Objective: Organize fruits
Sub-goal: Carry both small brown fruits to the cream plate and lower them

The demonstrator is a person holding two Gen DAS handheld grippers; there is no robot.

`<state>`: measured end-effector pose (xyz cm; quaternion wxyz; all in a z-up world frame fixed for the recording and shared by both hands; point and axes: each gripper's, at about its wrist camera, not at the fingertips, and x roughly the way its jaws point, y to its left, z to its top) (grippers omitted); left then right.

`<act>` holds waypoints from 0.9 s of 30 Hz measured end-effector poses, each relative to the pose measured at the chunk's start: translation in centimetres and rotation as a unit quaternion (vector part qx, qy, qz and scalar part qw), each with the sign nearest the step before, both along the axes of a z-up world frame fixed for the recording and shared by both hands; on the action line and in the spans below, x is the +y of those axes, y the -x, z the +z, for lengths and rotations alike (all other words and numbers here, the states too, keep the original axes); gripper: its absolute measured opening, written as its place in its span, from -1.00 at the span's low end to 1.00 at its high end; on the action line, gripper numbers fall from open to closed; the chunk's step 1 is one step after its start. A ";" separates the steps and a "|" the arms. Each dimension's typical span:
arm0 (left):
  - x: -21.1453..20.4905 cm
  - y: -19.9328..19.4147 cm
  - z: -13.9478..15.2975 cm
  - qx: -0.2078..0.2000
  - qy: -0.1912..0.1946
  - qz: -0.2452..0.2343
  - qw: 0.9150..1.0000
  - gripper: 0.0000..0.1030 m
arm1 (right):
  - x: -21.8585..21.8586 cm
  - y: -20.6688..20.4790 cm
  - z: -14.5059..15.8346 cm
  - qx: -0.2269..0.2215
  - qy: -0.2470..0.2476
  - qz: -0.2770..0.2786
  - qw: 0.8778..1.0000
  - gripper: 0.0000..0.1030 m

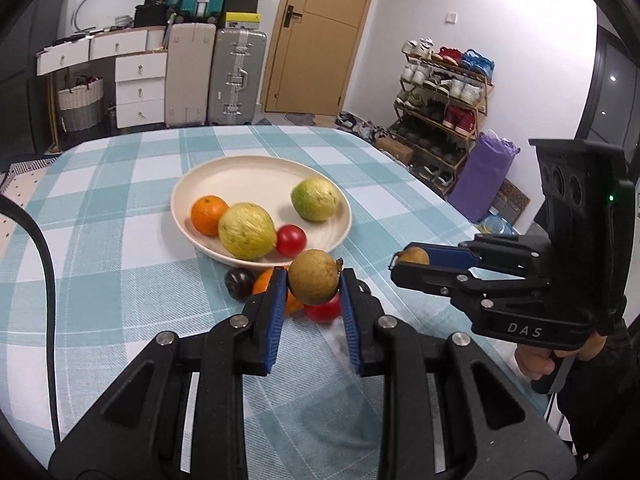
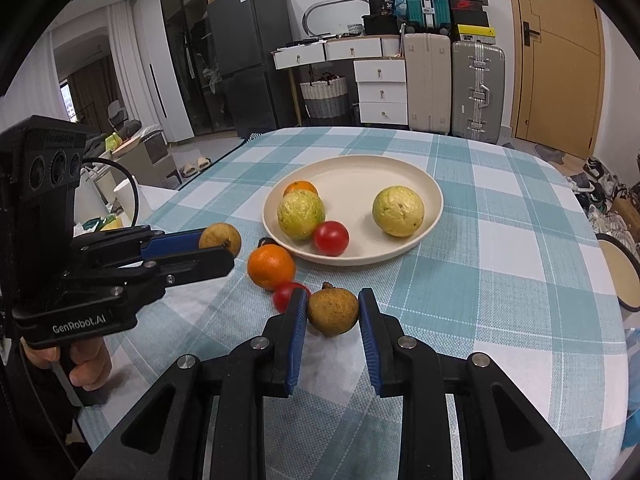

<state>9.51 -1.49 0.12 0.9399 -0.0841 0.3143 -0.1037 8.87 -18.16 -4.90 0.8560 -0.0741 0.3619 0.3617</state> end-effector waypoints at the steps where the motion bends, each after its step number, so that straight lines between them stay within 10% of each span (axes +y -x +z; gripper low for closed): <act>1: 0.2 0.0 0.2 -0.003 -0.003 0.005 1.000 -0.54 | 0.0 -0.1 0.0 -0.001 -0.002 0.000 1.000 -0.48; 27: 3.5 -5.5 -1.5 0.012 -0.032 0.042 0.999 -0.54 | 2.2 -3.9 0.3 -0.003 -0.001 -0.008 1.000 -0.48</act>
